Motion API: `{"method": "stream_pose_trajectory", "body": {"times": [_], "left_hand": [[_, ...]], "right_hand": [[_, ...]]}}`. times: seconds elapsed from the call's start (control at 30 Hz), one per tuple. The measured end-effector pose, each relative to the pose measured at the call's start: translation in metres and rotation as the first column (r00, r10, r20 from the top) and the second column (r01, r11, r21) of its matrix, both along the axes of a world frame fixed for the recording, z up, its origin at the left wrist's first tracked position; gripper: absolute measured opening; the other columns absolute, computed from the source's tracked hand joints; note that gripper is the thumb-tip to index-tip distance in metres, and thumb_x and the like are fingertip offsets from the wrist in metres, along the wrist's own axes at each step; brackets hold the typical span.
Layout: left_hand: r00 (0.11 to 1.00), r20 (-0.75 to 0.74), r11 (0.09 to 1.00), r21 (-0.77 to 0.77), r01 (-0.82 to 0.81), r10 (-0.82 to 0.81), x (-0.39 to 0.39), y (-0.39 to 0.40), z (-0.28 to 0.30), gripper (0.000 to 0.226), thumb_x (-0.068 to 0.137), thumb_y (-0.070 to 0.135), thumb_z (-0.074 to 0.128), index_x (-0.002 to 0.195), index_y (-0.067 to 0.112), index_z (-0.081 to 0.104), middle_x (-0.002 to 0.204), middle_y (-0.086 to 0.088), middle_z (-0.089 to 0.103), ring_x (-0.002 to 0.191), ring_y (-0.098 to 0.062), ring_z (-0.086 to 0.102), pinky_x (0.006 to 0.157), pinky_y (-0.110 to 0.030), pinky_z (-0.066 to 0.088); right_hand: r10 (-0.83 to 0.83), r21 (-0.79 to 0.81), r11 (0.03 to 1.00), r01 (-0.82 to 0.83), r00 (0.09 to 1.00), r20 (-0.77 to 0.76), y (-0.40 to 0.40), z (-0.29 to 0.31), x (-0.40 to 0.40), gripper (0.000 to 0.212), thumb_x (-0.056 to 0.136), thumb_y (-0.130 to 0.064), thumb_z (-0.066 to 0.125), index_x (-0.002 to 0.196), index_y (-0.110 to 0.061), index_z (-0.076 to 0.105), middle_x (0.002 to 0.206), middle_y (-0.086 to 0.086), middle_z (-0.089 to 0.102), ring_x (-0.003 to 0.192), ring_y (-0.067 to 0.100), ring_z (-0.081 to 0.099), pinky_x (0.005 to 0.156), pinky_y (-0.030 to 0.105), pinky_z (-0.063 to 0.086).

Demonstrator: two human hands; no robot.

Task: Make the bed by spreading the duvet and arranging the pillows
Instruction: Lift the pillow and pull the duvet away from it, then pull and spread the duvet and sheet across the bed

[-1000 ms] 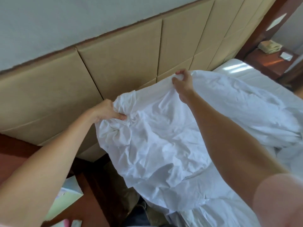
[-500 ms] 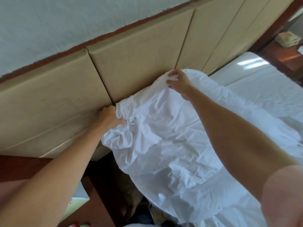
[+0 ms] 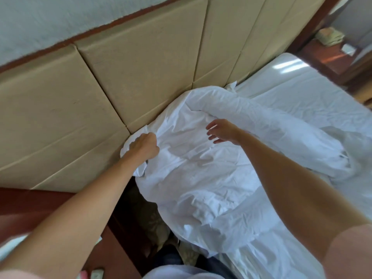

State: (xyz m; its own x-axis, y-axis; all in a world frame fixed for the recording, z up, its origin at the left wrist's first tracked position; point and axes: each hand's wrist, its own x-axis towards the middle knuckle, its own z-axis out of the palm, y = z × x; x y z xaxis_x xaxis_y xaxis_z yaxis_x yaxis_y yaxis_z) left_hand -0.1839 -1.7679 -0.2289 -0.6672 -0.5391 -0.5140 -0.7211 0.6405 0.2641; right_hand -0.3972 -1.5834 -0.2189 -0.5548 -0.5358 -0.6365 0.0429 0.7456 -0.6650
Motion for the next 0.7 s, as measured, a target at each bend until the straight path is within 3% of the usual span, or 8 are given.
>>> {"method": "stream_pose_trajectory", "body": {"times": [0.07, 0.33, 0.47, 0.7], "left_hand": [[0.999, 0.022, 0.999, 0.015, 0.048, -0.048, -0.003, 0.028, 0.000, 0.015, 0.092, 0.016, 0.048, 0.101, 0.009, 0.057, 0.105, -0.009, 0.058, 0.093, -0.030, 0.059, 0.072, -0.036, 0.046], [0.965, 0.047, 0.965, 0.060, 0.254, -0.257, -0.005, 0.176, -0.013, 0.016, 0.095, 0.018, 0.048, 0.105, 0.009, 0.056, 0.109, -0.011, 0.056, 0.093, -0.032, 0.058, 0.074, -0.035, 0.044], [0.935, 0.057, 0.934, 0.093, 0.344, -0.350, 0.006, 0.273, -0.033, 0.020, 0.093, 0.018, 0.048, 0.108, 0.008, 0.058, 0.111, -0.011, 0.057, 0.101, -0.034, 0.059, 0.081, -0.038, 0.046], [0.822, 0.089, 0.807, 0.276, 0.522, -0.562, 0.042, 0.414, -0.083, 0.016, 0.094, 0.018, 0.046, 0.104, 0.011, 0.057, 0.104, -0.008, 0.058, 0.093, -0.029, 0.059, 0.084, -0.042, 0.051]], "right_hand": [[0.030, 0.059, 0.998, -0.029, 1.000, -0.011, 0.035, -0.005, 0.005, 0.018, 0.099, -0.005, 0.045, 0.104, -0.009, 0.061, 0.097, 0.010, 0.067, 0.082, 0.022, 0.067, 0.078, 0.039, 0.057], [0.004, 0.198, 0.980, 0.011, 0.997, -0.073, 0.211, -0.034, 0.045, 0.015, 0.097, -0.012, 0.046, 0.100, -0.013, 0.061, 0.087, 0.007, 0.068, 0.067, 0.015, 0.066, 0.056, 0.025, 0.052], [-0.022, 0.258, 0.965, 0.035, 0.998, -0.050, 0.313, -0.059, 0.078, 0.015, 0.097, -0.009, 0.046, 0.098, -0.013, 0.060, 0.088, 0.008, 0.068, 0.068, 0.017, 0.067, 0.055, 0.025, 0.052], [-0.033, 0.363, 0.932, 0.021, 0.999, 0.027, 0.463, -0.123, 0.153, 0.014, 0.093, -0.006, 0.047, 0.098, -0.012, 0.059, 0.086, 0.010, 0.068, 0.067, 0.017, 0.064, 0.059, 0.030, 0.054]]}}
